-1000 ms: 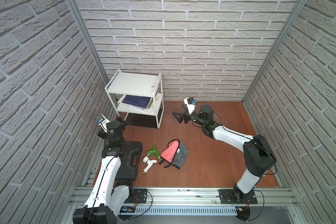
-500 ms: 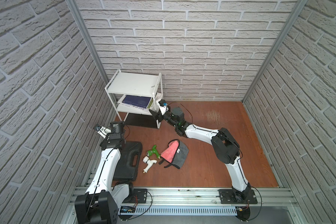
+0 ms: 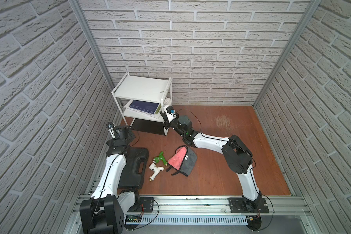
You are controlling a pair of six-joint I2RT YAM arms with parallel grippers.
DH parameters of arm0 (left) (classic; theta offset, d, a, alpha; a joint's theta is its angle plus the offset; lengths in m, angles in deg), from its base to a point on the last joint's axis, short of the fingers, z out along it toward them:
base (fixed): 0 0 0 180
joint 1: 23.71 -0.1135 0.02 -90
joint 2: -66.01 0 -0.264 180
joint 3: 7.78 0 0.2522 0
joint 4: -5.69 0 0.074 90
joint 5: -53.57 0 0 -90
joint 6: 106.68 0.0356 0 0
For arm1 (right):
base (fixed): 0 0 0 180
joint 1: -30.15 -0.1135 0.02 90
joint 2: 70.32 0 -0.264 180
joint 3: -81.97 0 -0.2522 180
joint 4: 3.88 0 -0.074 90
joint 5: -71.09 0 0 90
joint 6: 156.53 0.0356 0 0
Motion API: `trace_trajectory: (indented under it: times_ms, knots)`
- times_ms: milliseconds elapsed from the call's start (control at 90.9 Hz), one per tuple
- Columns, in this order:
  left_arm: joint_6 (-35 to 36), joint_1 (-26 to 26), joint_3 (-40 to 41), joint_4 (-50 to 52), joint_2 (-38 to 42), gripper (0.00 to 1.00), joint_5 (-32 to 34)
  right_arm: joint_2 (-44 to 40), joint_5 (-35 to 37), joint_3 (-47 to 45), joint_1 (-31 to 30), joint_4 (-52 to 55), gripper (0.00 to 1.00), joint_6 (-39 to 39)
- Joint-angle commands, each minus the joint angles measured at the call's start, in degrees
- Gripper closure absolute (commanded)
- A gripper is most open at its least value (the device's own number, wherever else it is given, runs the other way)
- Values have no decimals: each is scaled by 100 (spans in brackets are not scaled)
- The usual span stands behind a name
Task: Wipe the bookshelf clean with a cloth
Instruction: Move the shelf to the center of the board, then pick up the cleaning item at the center of the board.
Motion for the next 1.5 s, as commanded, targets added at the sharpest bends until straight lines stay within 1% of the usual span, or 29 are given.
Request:
trace_trajectory:
  times_ms: [0, 66, 121, 165, 209, 275, 352, 440, 495, 539, 616, 682, 748, 858, 946, 1001, 1034, 1078, 1111, 1155, 1221, 1232, 1254, 1265, 1298, 1364, 1408, 1441, 1485]
  knots:
    - [783, 320, 40, -711, 264, 1, -156, -974, 1007, -758, 536, -147, 97, -517]
    - [1002, 547, 165, -1002, 429, 1, -320, -1313, 921, -1301, 747, -256, 97, -532]
    - [1248, 745, 266, -1272, 514, 1, -494, -1653, 621, -1831, 1010, -434, 97, -535]
    - [1477, 984, 346, -1464, 542, 2, -644, -1928, 217, -2190, 1264, -444, 97, -450]
    - [1710, 1260, 430, -1696, 536, 2, -742, -2263, -181, -2514, 1517, -223, 97, -319]
    - [1952, 1683, 551, -1985, 466, 2, -746, -2718, -521, -2919, 1863, 306, 97, -255]
    - [2167, 2102, 597, -2195, 306, 1, -688, -3247, -529, -3353, 2209, 829, 97, -444]
    - [2238, 2346, 409, -2289, -16, 3, -1120, -3783, -655, -3829, 2733, 1139, 97, -435]
    - [2313, 2515, 184, -2322, -310, 6, -1459, -4081, -753, -4079, 3036, 1321, 97, -379]
    - [2423, 2729, -9, -2337, -527, 10, -1575, -4238, -786, -4217, 3247, 1469, 97, -388]
    - [2540, 3008, -366, -2364, -993, 21, -1512, -4525, -763, -4413, 3509, 1666, 97, -403]
    - [2515, 3101, -638, -2389, -1378, 33, -1499, -4708, -713, -4575, 3706, 1702, 97, -366]
    - [2435, 3123, -835, -2490, -1695, 41, -1484, -4820, -751, -4679, 3892, 1723, 97, -245]
    - [2227, 3125, -893, -2871, -1956, 44, -1488, -4849, -1271, -4675, 4095, 1854, 97, -145]
    - [2077, 3161, -793, -3104, -1925, 45, -1521, -4782, -1669, -4625, 4100, 1947, 96, -77]
    - [2031, 3208, -657, -3213, -1814, 44, -1433, -4752, -1820, -4544, 4100, 2101, 89, 55]
    - [1990, 3245, -539, -3300, -1701, 42, -1362, -4771, -1885, -4472, 4100, 2243, 81, 163]
    - [1936, 3292, -345, -3419, -1501, 38, -1284, -4855, -1977, -4402, 4100, 2513, 63, 327]
    - [1877, 3317, -176, -3474, -1347, 34, -1231, -4946, -2036, -4385, 4100, 2699, 47, 487]
    - [1771, 3342, 37, -3505, -1076, 28, -1145, -5181, -2154, -4425, 4100, 3009, 34, 728]
    - [1579, 3345, 403, -3459, -675, 21, -1054, -5597, -2183, -4647, 4068, 3306, 23, 1158]
    - [1547, 3345, 471, -3459, -571, 20, -1040, -5652, -2161, -4716, 4062, 3343, 19, 1280]
    - [1479, 3346, 599, -3441, -409, 17, -1006, -5852, -2122, -4845, 4040, 3402, 6, 1435]
    - [1444, 3350, 675, -3436, -354, 16, -985, -5938, -2109, -4912, 4035, 3439, 3, 1572]
    - [1332, 3345, 872, -3387, -91, 14, -931, -6190, -2075, -5129, 4005, 3489, 0, 1910]
    - [1109, 3331, 1208, -3216, 363, 8, -819, -6650, -2199, -5575, 3895, 3465, 0, 2427]
    - [915, 3324, 1376, -3065, 622, 5, -694, -6889, -2175, -5776, 3735, 3618, 0, 2633]
    - [734, 3323, 1478, -2929, 850, 3, -550, -7044, -2108, -5861, 3558, 3793, 0, 2742]
    - [462, 3307, 1611, -2720, 1071, 2, -361, -7181, -1848, -5918, 3161, 4038, 0, 2906]
